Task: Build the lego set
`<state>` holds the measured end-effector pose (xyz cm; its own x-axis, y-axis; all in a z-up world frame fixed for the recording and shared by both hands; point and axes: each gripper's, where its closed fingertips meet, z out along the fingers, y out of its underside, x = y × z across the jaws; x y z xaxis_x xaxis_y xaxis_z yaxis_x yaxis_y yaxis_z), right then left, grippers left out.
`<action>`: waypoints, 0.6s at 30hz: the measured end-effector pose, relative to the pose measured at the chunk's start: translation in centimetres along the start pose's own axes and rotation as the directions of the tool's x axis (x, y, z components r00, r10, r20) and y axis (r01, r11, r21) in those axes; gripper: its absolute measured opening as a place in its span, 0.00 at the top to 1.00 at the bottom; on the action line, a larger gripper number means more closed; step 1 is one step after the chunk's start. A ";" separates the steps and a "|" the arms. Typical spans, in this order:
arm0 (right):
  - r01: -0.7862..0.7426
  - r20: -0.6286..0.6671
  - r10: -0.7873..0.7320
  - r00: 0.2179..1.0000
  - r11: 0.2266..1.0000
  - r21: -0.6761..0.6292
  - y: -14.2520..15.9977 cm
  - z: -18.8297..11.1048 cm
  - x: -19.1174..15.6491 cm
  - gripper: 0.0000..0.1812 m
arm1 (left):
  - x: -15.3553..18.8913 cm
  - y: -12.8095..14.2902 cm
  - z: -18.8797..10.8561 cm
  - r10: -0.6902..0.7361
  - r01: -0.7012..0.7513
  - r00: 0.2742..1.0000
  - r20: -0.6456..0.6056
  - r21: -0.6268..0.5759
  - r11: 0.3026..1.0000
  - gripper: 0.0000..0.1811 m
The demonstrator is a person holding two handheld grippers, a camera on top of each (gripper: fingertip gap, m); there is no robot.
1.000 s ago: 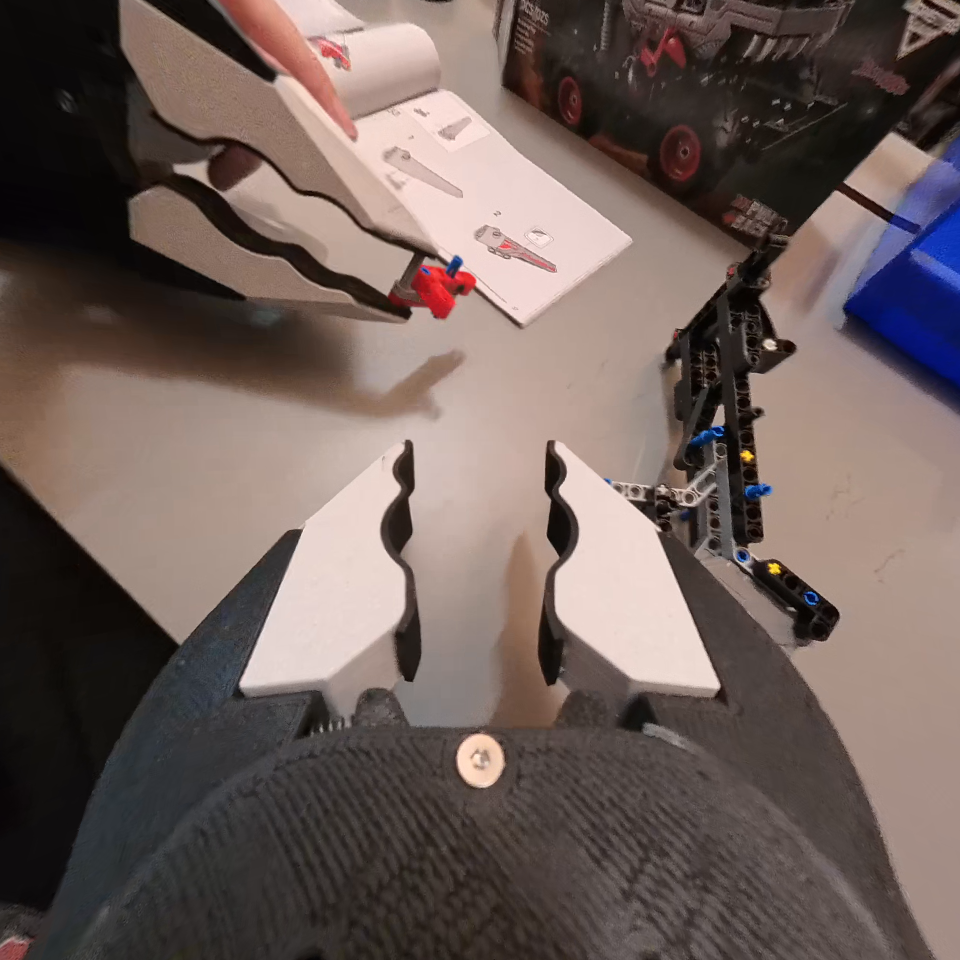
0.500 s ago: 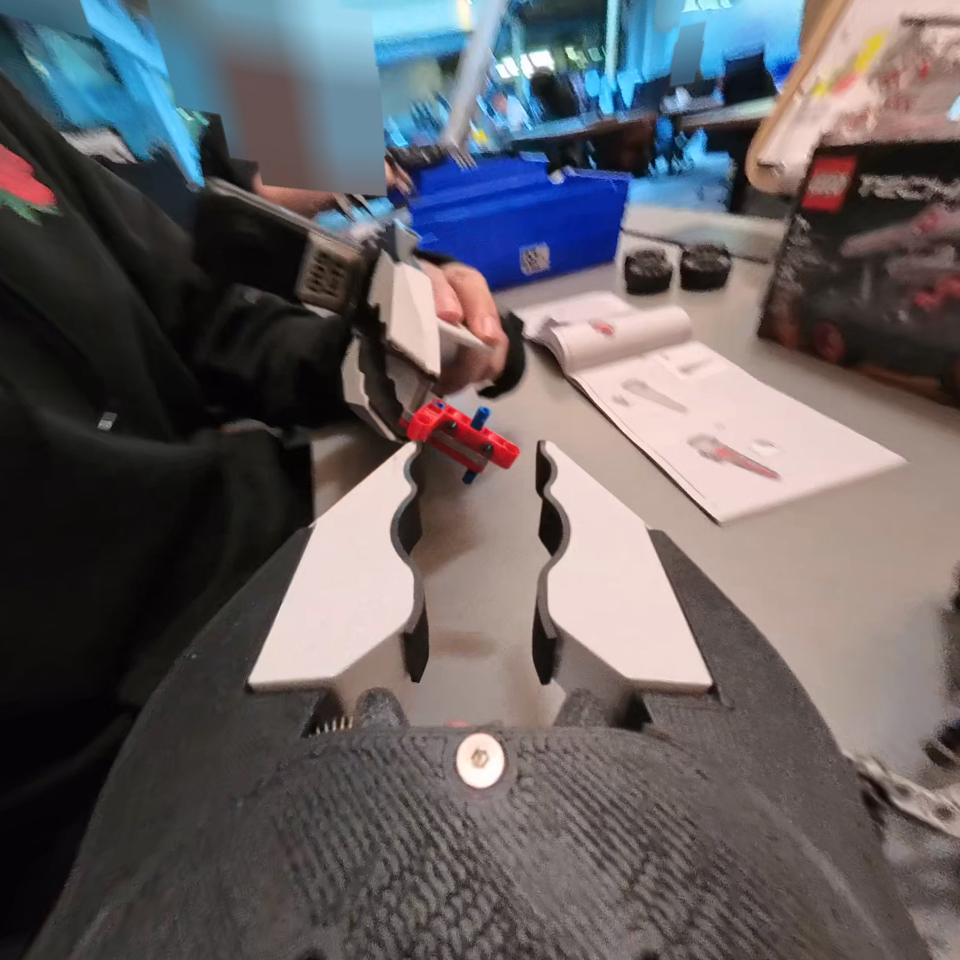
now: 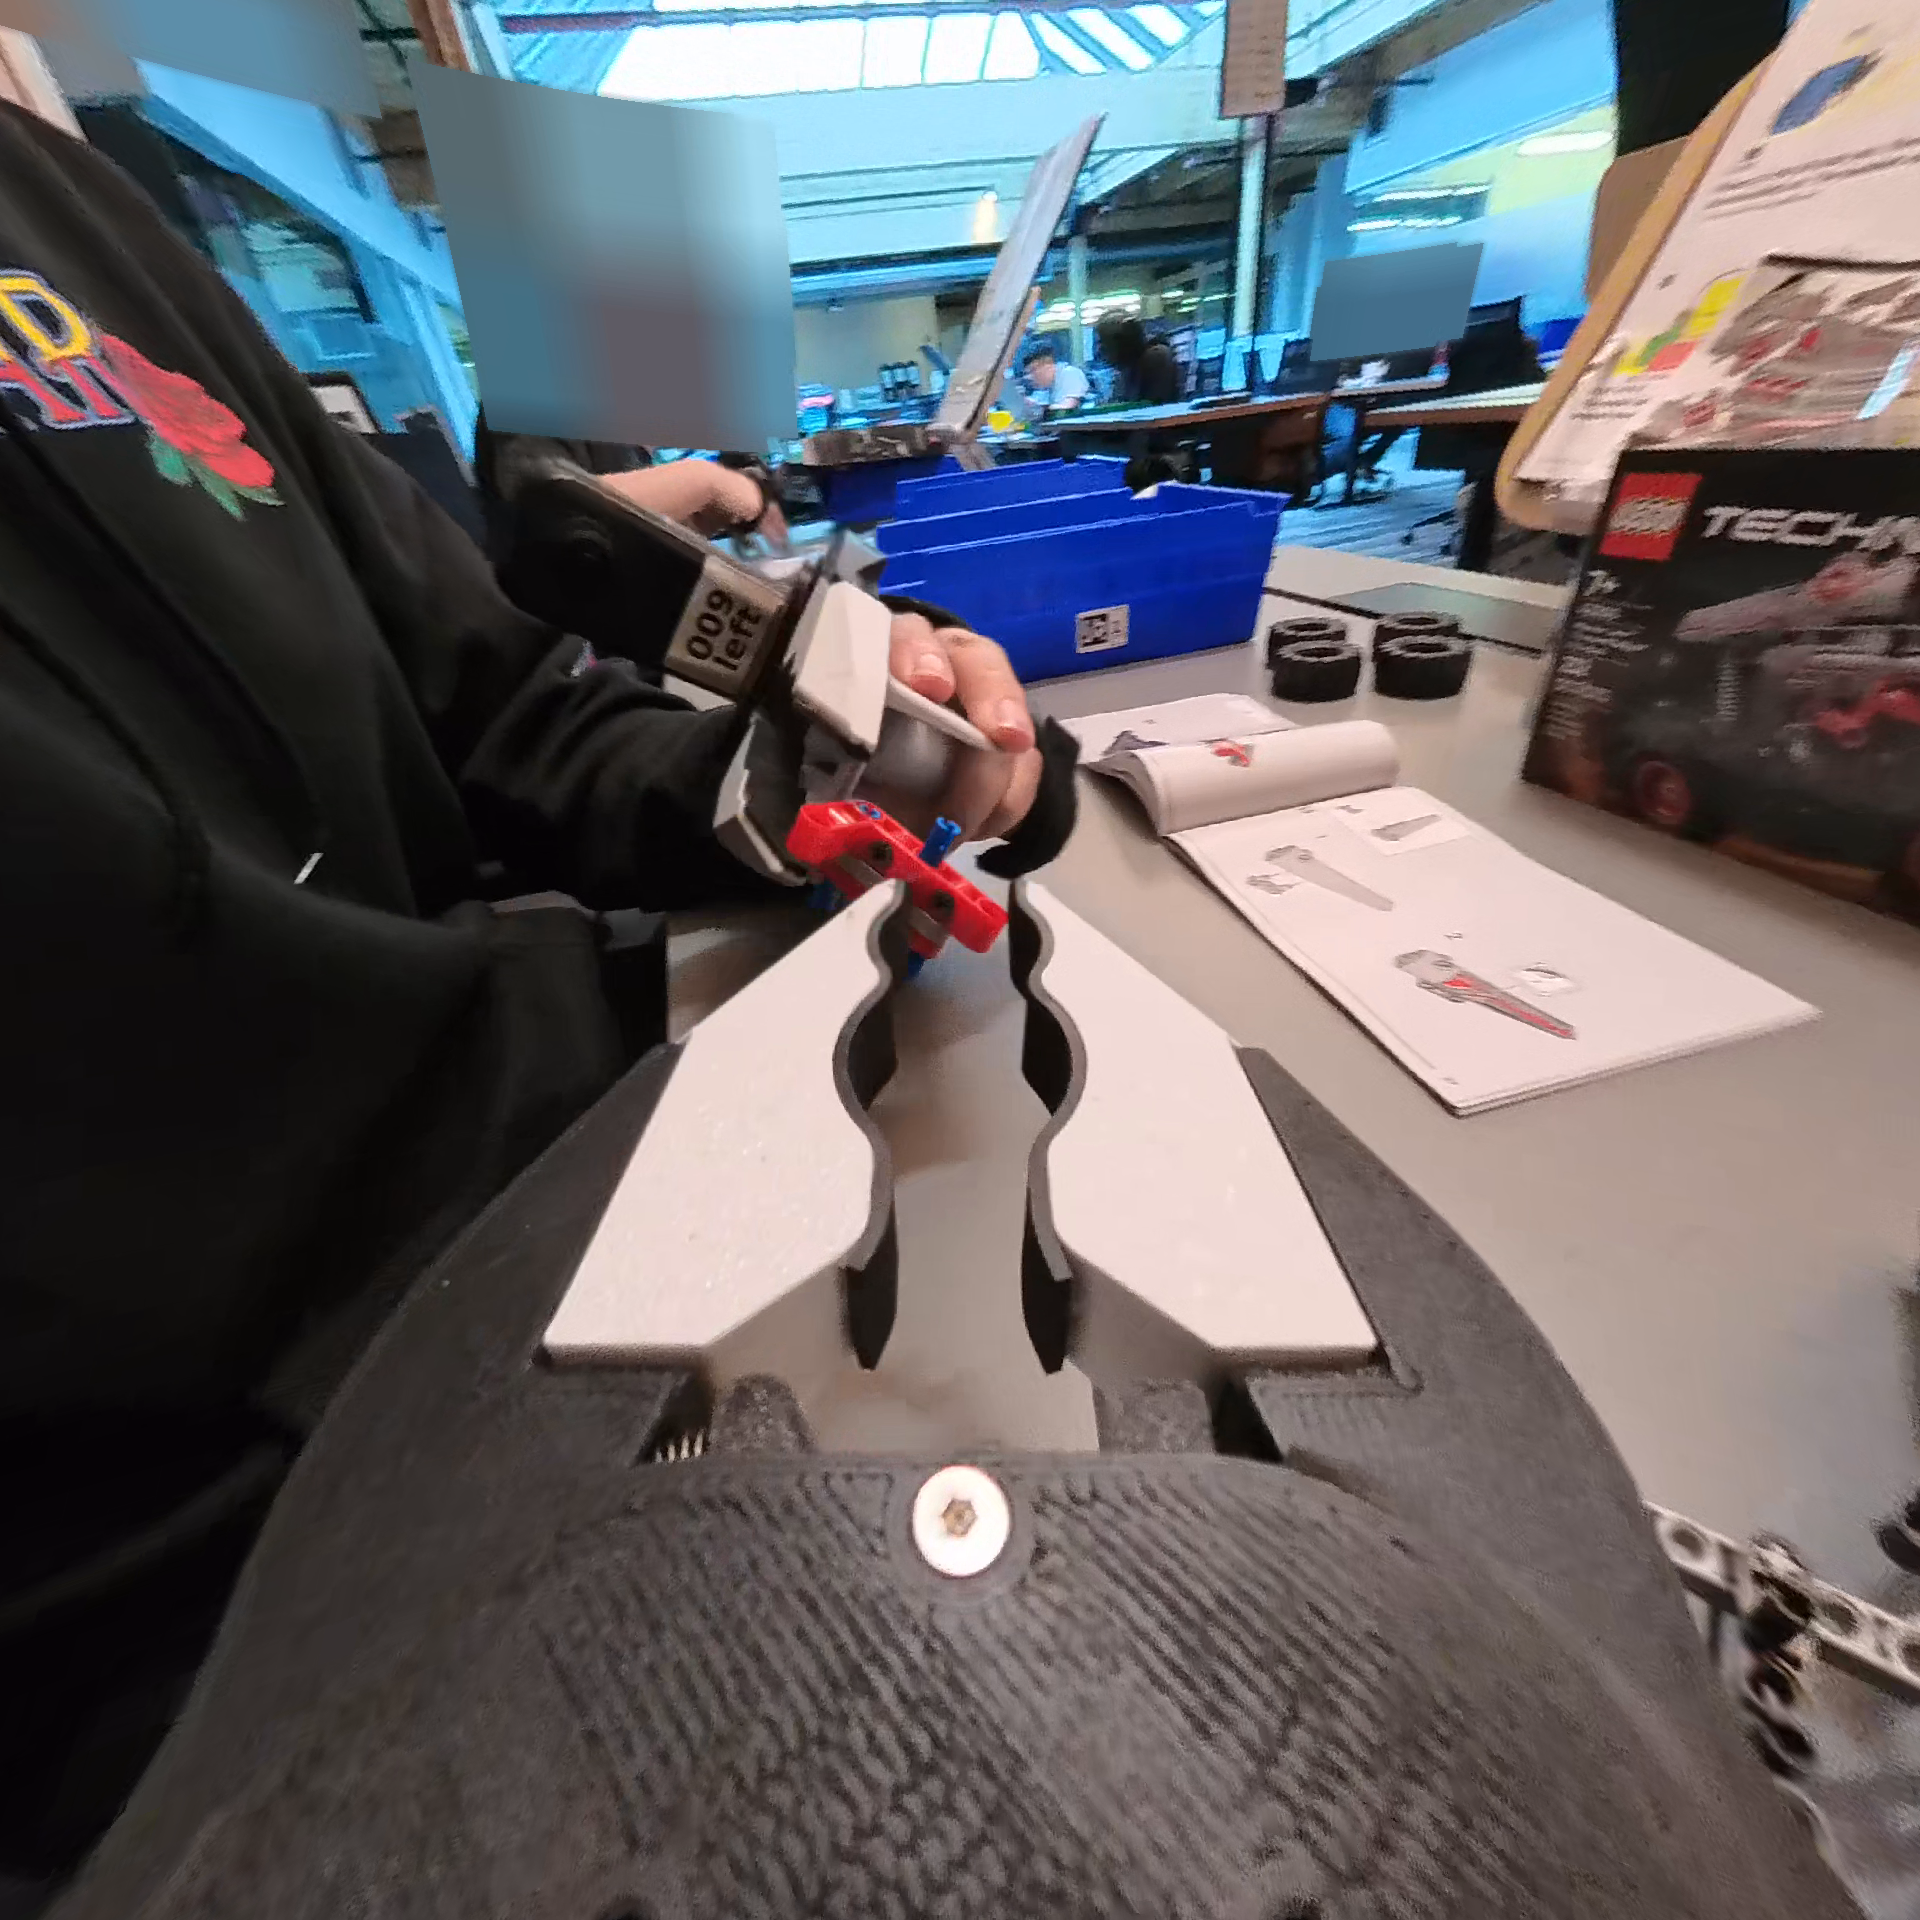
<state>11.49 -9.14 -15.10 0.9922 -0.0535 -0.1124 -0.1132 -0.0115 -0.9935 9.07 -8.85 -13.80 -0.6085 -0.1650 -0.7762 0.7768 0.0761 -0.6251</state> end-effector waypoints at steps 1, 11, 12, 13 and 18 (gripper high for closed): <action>0.003 -0.031 -0.003 1.000 1.000 0.000 0.0 -0.2 0.4 0.92 | -0.1 0.4 0.0 -0.004 0.004 1.000 0.005 -0.018 1.000 0.88; 0.032 -0.275 -0.073 0.959 0.988 -0.152 2.0 -2.0 1.3 0.87 | 0.0 3.9 0.3 -0.081 0.082 0.997 0.012 -0.188 0.979 0.89; 0.094 -0.333 -0.159 0.929 0.975 -0.203 2.2 -2.3 1.6 0.86 | -0.3 4.5 0.4 -0.106 0.109 0.994 0.029 -0.216 0.970 0.89; 0.163 -0.388 -0.263 0.884 0.949 -0.270 2.6 -2.7 1.9 0.85 | -0.5 5.2 0.3 -0.128 0.136 0.991 0.045 -0.252 0.958 0.89; 0.344 -0.466 -0.699 0.542 0.690 -0.636 5.0 -2.9 3.0 0.76 | 0.3 5.5 0.9 -0.316 0.309 0.949 0.015 -0.262 0.914 0.89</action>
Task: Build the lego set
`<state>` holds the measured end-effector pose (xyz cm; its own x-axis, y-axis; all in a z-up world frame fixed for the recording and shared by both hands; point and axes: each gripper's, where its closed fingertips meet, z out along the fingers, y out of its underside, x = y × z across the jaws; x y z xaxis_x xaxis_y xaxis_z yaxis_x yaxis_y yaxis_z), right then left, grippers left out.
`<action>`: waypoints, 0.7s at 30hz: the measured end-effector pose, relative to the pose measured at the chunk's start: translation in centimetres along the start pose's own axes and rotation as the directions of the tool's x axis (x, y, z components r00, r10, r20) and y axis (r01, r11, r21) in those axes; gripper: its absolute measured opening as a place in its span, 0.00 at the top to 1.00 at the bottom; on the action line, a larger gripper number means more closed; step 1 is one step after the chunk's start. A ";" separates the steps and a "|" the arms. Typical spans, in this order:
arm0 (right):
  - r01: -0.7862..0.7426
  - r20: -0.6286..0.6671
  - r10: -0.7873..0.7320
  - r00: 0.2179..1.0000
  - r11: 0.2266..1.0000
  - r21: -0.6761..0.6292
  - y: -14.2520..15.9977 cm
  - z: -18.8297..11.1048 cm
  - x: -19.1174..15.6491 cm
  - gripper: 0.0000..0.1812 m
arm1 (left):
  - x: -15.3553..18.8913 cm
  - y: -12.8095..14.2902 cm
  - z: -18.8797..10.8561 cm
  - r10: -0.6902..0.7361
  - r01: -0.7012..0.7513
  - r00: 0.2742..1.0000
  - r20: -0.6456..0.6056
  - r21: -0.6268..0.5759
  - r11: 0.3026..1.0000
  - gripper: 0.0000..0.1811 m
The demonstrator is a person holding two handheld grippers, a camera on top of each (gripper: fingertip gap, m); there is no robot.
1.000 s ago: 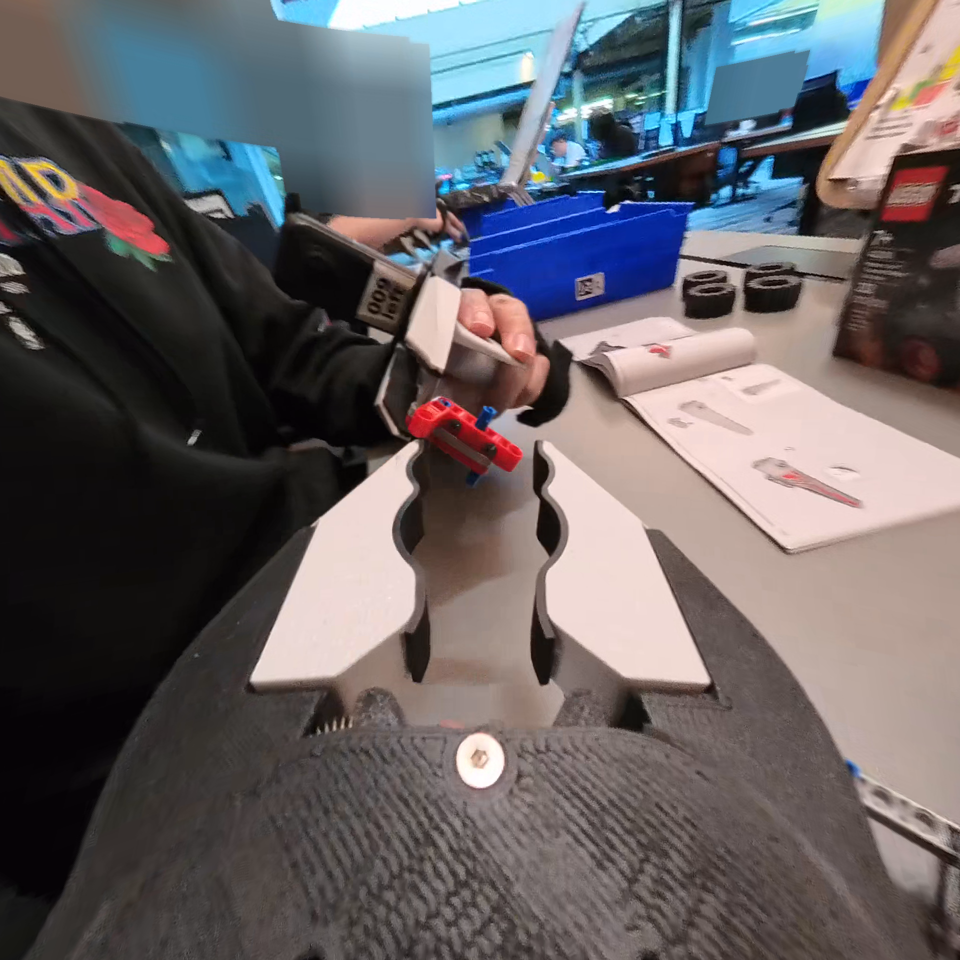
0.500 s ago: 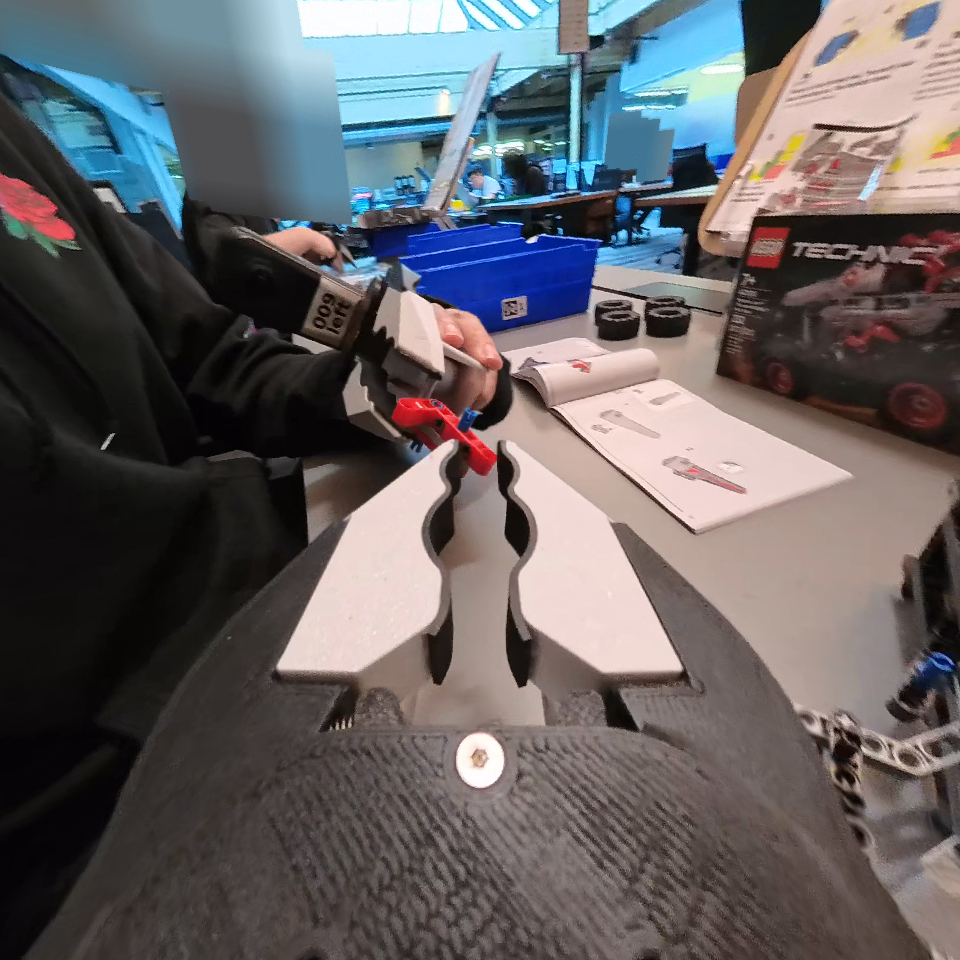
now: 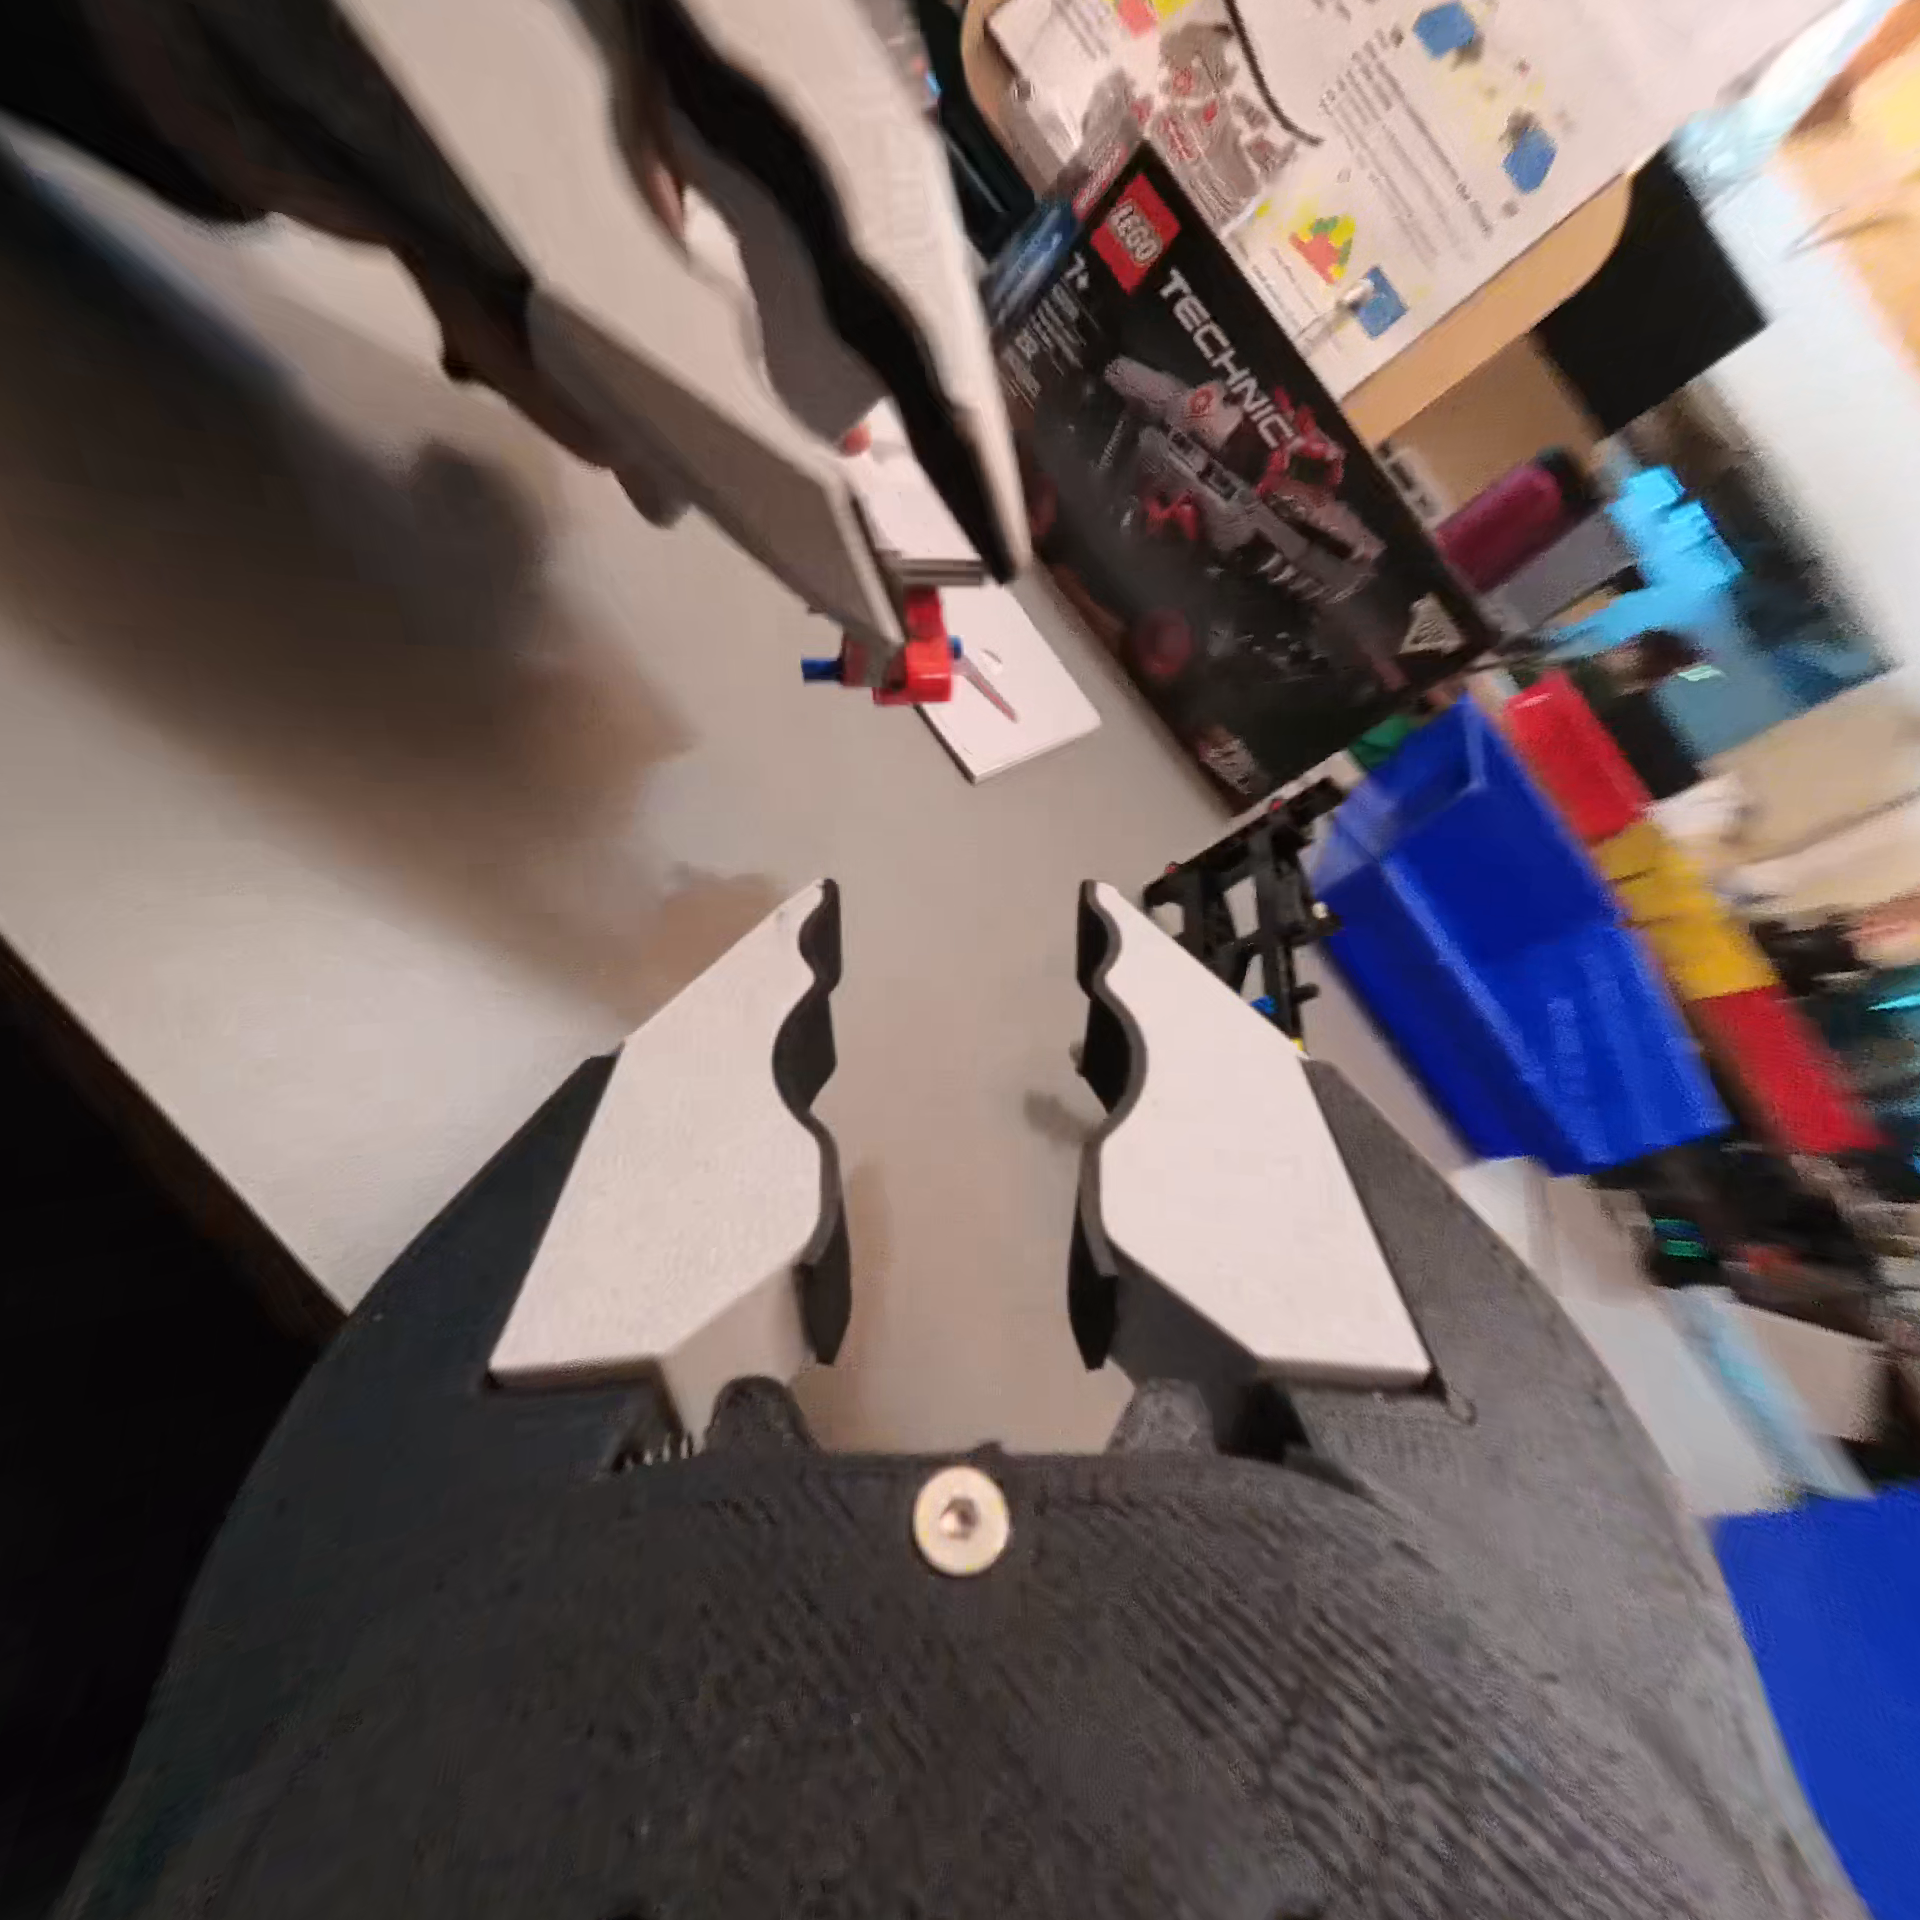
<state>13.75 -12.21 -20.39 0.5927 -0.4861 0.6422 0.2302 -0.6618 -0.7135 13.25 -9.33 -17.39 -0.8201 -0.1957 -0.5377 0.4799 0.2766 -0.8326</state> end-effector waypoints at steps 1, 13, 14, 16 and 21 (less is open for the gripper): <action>0.058 -0.043 -0.059 0.997 0.998 -0.013 -0.1 0.4 -0.3 0.75 | 0.1 -0.3 0.1 -0.043 0.043 0.999 -0.014 0.011 0.999 0.89; -0.207 -0.161 0.222 0.962 0.973 0.106 -3.4 2.3 0.8 0.72 | -2.4 -1.1 1.1 -0.466 0.466 0.885 -0.017 0.075 0.882 0.90; -0.227 -0.155 0.242 0.958 0.968 0.110 -3.5 2.2 0.8 0.71 | -2.7 -0.9 1.3 -0.491 0.490 0.871 0.000 0.071 0.869 0.90; -0.249 -0.191 0.259 0.947 0.965 0.077 -3.1 2.3 1.1 0.71 | -2.9 -0.9 1.9 -0.542 0.541 0.840 -0.002 0.064 0.838 0.90; -0.303 -0.312 0.296 0.903 0.953 0.026 -2.2 1.9 2.0 0.82 | -2.7 -1.6 3.4 -0.635 0.634 0.772 -0.020 0.076 0.769 1.00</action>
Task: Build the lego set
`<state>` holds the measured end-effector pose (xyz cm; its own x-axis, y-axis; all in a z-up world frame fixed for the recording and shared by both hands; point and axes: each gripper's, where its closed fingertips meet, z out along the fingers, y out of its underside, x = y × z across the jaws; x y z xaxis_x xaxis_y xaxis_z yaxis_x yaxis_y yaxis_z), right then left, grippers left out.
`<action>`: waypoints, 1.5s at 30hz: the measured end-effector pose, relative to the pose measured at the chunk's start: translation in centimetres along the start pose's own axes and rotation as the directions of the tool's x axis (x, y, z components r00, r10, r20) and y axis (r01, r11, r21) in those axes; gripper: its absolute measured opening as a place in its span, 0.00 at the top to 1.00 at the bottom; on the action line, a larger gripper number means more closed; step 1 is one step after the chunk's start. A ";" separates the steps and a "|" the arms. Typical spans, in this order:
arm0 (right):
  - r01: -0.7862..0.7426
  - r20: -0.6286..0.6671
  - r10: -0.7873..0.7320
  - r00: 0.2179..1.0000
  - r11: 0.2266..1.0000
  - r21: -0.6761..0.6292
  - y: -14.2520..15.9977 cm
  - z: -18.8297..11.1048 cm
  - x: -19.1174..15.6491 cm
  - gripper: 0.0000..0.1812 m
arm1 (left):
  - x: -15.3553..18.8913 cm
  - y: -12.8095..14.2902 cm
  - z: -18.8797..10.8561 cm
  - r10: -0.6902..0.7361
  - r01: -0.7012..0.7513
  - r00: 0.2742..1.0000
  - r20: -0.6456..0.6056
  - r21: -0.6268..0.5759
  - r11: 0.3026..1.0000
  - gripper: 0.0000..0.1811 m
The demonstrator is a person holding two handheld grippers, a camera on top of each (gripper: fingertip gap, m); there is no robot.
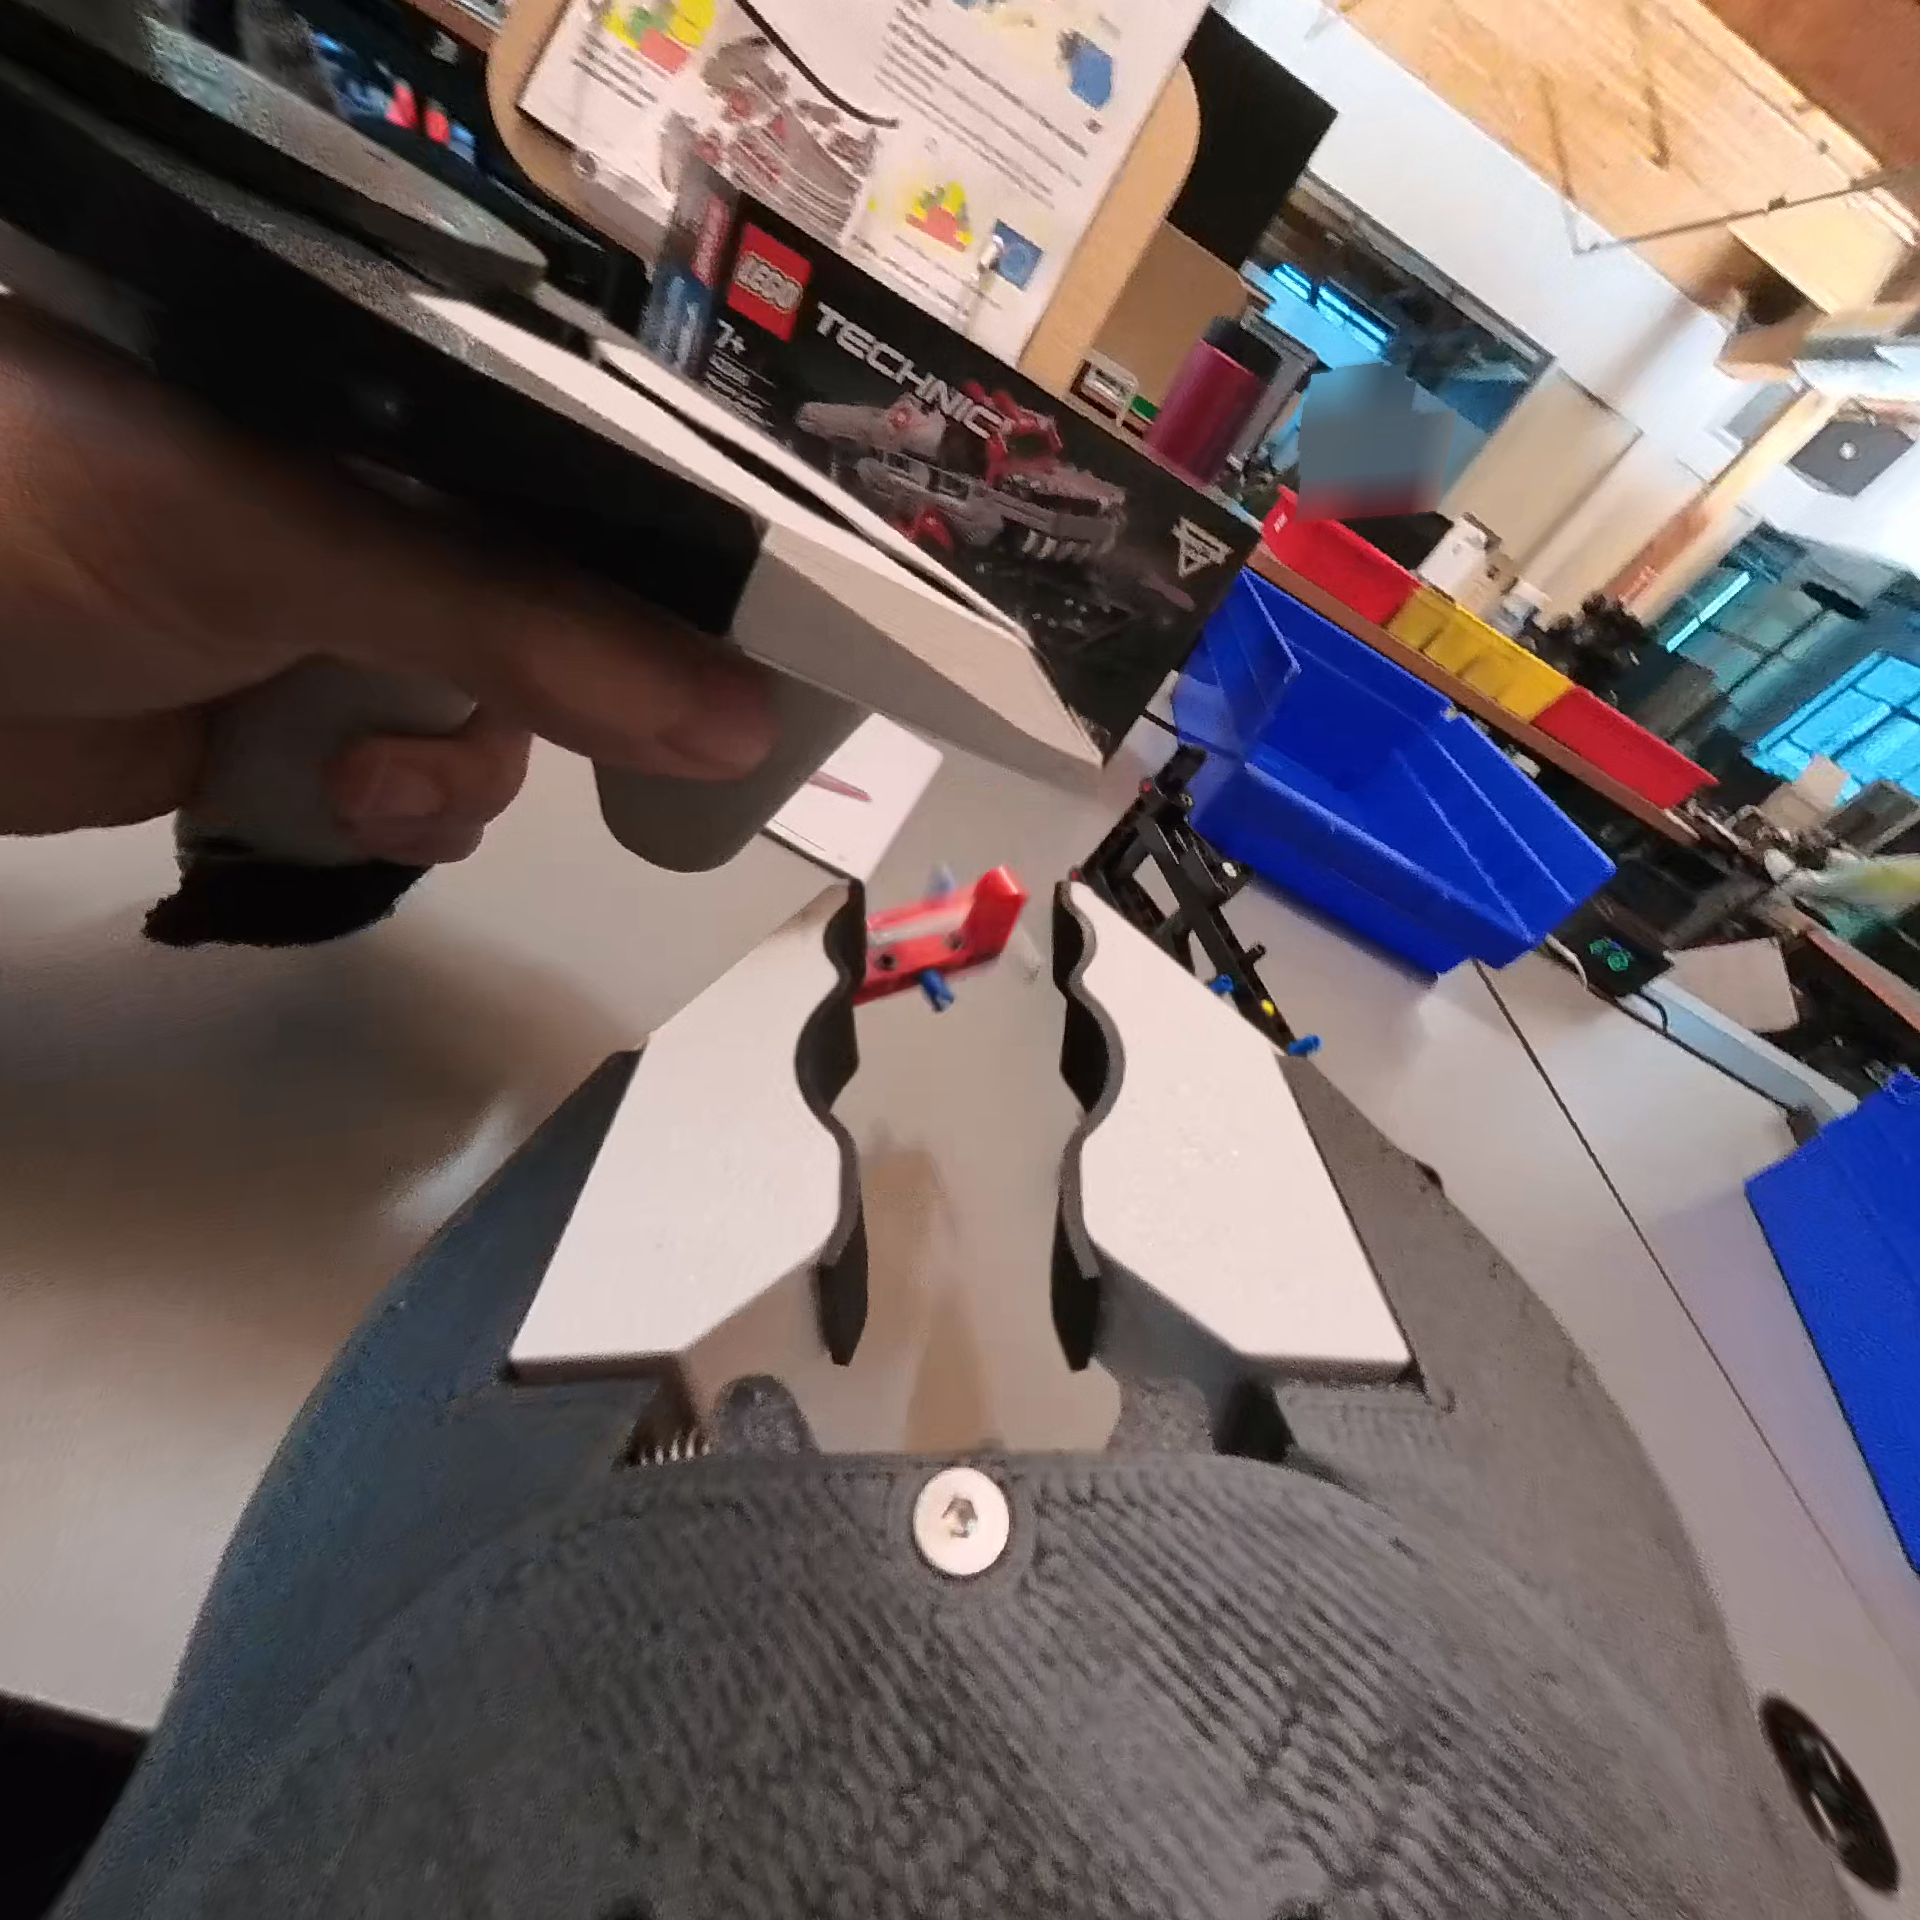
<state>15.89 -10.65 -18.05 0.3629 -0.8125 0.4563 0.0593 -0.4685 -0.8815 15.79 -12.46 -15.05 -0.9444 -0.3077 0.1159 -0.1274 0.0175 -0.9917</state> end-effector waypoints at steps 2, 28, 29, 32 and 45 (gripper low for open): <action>0.021 0.014 -0.020 1.000 0.999 -0.031 0.8 -0.2 -0.2 1.00 | -0.2 0.9 0.7 0.024 -0.023 0.999 0.023 -0.053 0.998 1.00; 0.079 0.124 -0.048 0.991 0.963 -0.260 7.1 -1.2 2.8 0.97 | -7.7 9.7 2.3 0.098 0.062 0.965 0.243 -0.574 0.817 0.87; 0.079 0.129 -0.046 0.991 0.963 -0.259 7.2 -1.3 2.8 0.97 | -7.8 9.5 2.1 0.152 0.012 0.960 0.234 -0.580 0.815 0.88; 0.051 0.142 -0.016 0.990 0.968 -0.246 7.1 -1.4 2.9 0.96 | -7.4 8.6 1.7 0.322 -0.177 0.931 0.170 -0.561 0.808 0.88; -0.183 0.583 0.177 0.793 0.982 -0.049 2.4 -3.8 0.6 0.68 | 2.7 3.8 -1.0 0.999 -0.991 0.043 -0.031 -0.125 0.039 0.89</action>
<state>12.69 -13.63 -19.40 0.8401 -0.5253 0.1350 -0.0539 -0.3286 -0.9429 12.48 -12.23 -18.50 -0.1775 0.0332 -0.9836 0.8935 0.4244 -0.1469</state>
